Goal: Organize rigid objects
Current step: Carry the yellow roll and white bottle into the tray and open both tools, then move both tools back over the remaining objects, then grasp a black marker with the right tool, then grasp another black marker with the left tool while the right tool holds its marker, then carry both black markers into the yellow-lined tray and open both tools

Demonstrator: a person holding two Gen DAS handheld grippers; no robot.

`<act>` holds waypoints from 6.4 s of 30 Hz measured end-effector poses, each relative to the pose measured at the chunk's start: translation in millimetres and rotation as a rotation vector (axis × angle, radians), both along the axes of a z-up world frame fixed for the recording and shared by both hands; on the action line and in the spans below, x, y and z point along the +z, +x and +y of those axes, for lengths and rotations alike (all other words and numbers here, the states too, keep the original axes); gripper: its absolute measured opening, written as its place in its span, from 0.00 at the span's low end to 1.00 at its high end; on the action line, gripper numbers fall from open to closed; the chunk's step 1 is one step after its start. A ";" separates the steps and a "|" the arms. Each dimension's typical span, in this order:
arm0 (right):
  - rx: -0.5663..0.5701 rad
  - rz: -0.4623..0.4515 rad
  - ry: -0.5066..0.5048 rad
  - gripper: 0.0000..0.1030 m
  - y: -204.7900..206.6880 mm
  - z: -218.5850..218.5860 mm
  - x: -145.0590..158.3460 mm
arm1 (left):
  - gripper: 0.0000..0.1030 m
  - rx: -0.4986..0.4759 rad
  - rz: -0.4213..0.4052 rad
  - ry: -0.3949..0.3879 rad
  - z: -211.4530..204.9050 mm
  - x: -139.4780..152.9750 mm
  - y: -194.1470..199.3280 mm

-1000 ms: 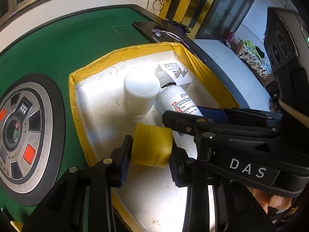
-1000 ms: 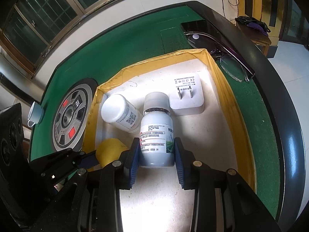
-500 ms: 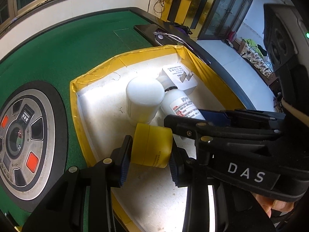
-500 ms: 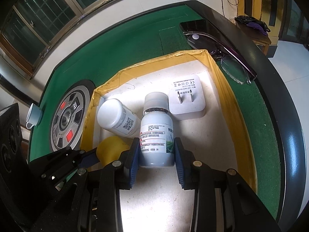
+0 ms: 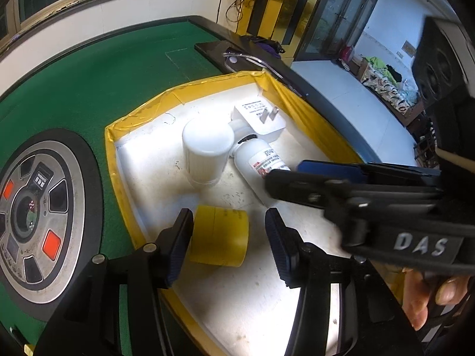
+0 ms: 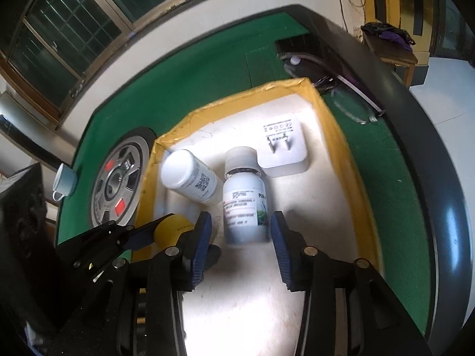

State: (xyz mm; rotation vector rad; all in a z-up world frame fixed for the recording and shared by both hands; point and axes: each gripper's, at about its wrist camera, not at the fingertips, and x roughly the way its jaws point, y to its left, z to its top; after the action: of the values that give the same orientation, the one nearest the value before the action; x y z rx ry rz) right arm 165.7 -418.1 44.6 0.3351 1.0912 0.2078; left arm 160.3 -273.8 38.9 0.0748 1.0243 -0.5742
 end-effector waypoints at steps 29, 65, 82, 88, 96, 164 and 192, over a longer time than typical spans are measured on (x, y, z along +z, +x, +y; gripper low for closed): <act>-0.101 -0.288 0.170 0.41 -153.3 49.1 51.8 | 0.47 -0.063 -0.182 -0.204 103.6 59.4 -116.3; 0.310 -0.011 0.152 0.44 -166.6 216.7 -18.9 | 0.48 0.438 -0.260 -0.277 328.3 -13.7 -157.3; 0.910 -0.097 -0.144 0.44 -239.7 247.1 -10.0 | 0.48 0.312 -0.235 -0.217 338.2 -19.0 -192.0; 1.042 -0.098 -0.408 0.33 -237.1 273.2 -35.4 | 0.48 0.258 -0.262 -0.183 331.0 -11.5 -199.7; 0.705 -0.096 -0.361 0.13 -199.0 245.3 -33.6 | 0.48 -0.013 -0.213 -0.068 284.5 -13.9 -204.5; 0.229 -0.245 0.167 0.14 -205.4 150.4 -25.1 | 0.12 -0.014 -0.090 -0.223 164.2 10.7 -175.7; 0.081 -0.403 0.152 0.14 -201.7 57.2 22.7 | 0.12 -0.138 -0.214 -0.186 41.0 69.1 -146.8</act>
State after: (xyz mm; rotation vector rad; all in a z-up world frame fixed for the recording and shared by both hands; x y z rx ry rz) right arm -36.0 -360.9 67.4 0.3661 0.6920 0.4136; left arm 13.5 -232.8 108.0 0.0415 0.7578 -0.7683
